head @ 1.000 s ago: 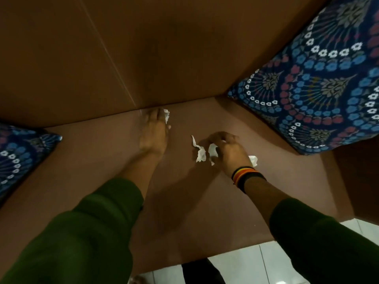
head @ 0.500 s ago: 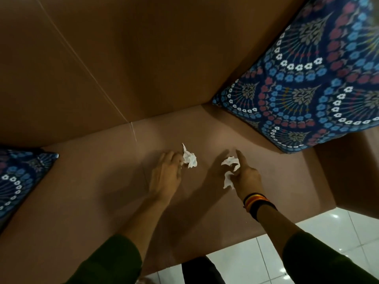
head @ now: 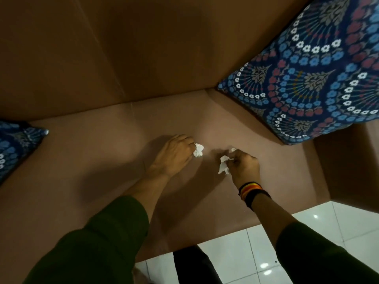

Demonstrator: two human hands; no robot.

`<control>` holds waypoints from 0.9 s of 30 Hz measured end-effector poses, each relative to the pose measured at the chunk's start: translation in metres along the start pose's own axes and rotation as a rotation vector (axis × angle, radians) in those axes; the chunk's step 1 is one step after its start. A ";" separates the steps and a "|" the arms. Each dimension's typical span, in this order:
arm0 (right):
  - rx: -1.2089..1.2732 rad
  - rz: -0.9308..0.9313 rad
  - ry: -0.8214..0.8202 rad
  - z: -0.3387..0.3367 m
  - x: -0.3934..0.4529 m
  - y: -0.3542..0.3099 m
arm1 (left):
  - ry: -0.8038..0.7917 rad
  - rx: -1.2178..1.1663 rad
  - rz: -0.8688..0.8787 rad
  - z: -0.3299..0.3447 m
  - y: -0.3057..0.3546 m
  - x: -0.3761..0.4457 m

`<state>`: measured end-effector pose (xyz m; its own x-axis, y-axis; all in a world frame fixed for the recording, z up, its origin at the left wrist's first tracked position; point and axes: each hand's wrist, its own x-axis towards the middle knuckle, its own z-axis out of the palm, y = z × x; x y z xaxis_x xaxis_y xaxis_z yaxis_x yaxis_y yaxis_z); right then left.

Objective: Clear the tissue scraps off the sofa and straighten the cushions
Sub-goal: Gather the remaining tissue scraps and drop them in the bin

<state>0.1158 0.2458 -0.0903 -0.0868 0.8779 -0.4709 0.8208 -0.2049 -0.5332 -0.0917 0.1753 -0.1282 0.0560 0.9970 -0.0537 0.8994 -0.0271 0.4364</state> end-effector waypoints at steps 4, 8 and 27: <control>-0.089 -0.097 -0.035 0.016 -0.050 -0.021 | 0.104 -0.071 -0.202 -0.027 -0.001 -0.066; -0.135 -0.230 -0.135 0.061 -0.114 -0.060 | 0.178 -0.100 -0.451 -0.055 -0.013 -0.174; -0.435 -0.791 -0.783 0.435 -0.503 -0.106 | 0.408 -0.414 -1.634 0.013 -0.042 -0.731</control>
<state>-0.1728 -0.3623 -0.1028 -0.8509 0.1613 -0.5000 0.4940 0.5697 -0.6569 -0.1646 -0.5535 -0.1184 -0.8874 -0.0716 -0.4555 -0.2541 0.9003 0.3535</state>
